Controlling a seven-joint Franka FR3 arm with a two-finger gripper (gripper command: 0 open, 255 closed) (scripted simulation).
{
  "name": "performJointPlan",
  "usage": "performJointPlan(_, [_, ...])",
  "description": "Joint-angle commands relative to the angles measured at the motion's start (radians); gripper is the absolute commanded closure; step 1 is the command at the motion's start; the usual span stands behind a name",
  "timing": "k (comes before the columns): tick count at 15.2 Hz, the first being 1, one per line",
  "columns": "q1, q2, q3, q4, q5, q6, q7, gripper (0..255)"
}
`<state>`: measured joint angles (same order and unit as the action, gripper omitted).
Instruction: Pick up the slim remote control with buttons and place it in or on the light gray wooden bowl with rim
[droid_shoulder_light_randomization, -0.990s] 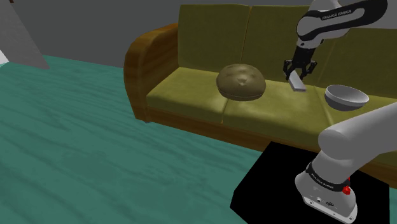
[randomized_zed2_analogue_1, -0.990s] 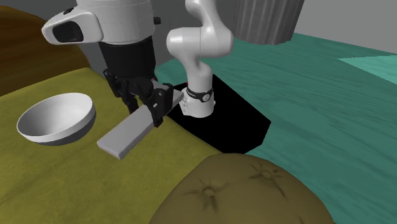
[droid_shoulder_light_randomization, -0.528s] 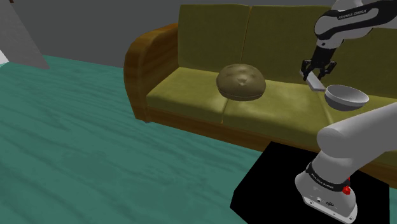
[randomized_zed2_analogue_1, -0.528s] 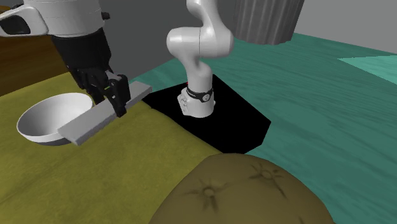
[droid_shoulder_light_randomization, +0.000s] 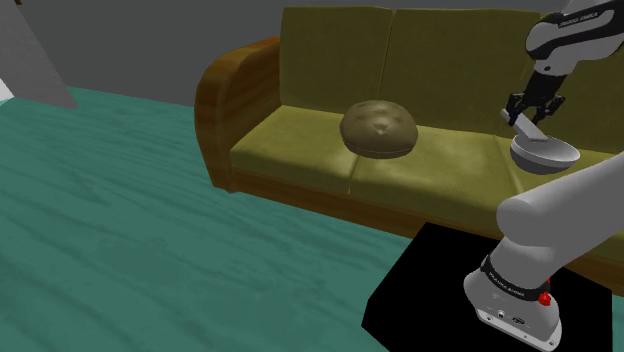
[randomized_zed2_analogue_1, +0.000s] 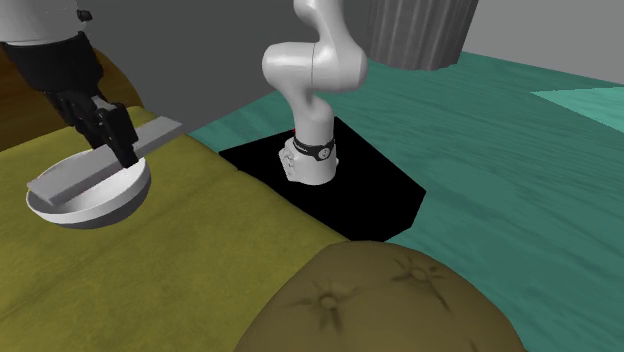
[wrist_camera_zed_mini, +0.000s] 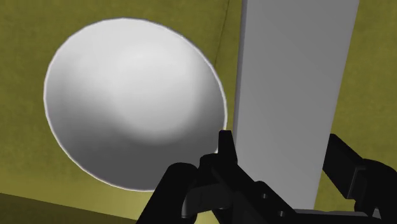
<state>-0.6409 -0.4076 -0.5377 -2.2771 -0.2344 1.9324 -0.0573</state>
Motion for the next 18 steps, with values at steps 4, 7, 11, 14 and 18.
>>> performJointPlan(4, [-0.018, 0.084, -0.107, 0.096, 0.016, 0.001, -0.143, 255])
performJointPlan(7, [-0.023, 0.155, -0.177, 0.164, 0.047, 0.005, -0.239, 255])
performJointPlan(11, [-0.026, 0.202, -0.216, 0.166, 0.072, 0.047, -0.288, 255])
performJointPlan(14, [-0.026, 0.215, -0.224, 0.135, 0.077, 0.088, -0.293, 255])
performJointPlan(18, [-0.025, 0.237, -0.235, 0.097, 0.089, 0.143, -0.303, 255])
